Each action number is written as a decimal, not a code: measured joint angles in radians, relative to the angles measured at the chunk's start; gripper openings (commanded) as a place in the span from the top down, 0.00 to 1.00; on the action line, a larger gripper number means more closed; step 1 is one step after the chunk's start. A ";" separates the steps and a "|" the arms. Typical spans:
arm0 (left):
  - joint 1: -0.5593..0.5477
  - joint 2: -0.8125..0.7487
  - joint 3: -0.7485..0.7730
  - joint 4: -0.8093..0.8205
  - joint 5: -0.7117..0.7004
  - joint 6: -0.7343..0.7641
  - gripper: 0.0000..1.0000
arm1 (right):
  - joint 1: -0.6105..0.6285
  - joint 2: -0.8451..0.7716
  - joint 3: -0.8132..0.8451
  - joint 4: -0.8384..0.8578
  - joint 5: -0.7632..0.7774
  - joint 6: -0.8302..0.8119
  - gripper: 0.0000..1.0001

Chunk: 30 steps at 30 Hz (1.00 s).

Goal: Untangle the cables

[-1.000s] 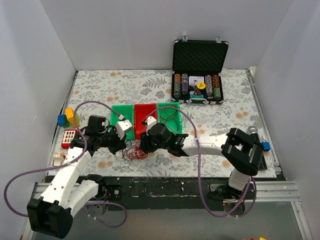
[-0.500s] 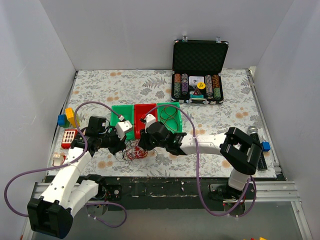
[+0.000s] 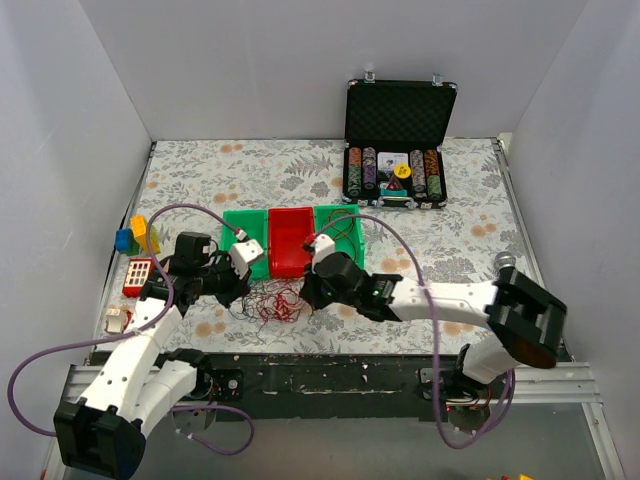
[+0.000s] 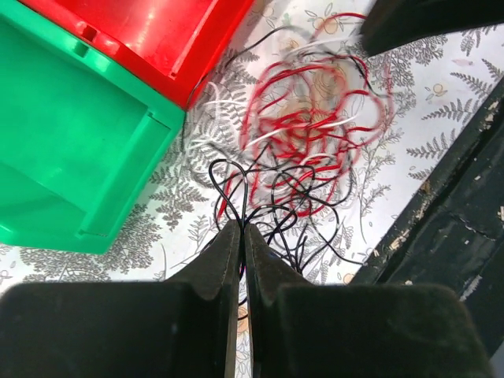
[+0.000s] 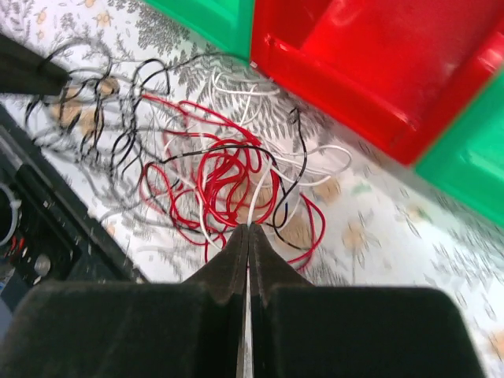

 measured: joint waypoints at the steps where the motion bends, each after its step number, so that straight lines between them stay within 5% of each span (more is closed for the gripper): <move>1: 0.000 -0.007 -0.002 0.008 -0.004 -0.001 1.00 | 0.006 -0.055 -0.032 -0.020 0.016 0.000 0.99; 16: 0.000 -0.035 -0.034 0.064 -0.082 -0.018 1.00 | 0.027 -0.855 -0.300 -0.509 0.438 0.194 0.99; 23: 0.000 -0.101 -0.039 0.061 -0.127 -0.043 1.00 | 0.027 -0.899 -0.283 -0.742 0.560 0.307 0.99; 28: 0.000 -0.055 0.102 0.010 -0.064 -0.084 0.99 | 0.027 -0.841 -0.281 -0.729 0.500 0.274 0.98; 30: 0.000 -0.039 0.170 -0.002 -0.026 -0.093 0.97 | 0.027 -0.790 -0.282 -0.690 0.440 0.244 0.84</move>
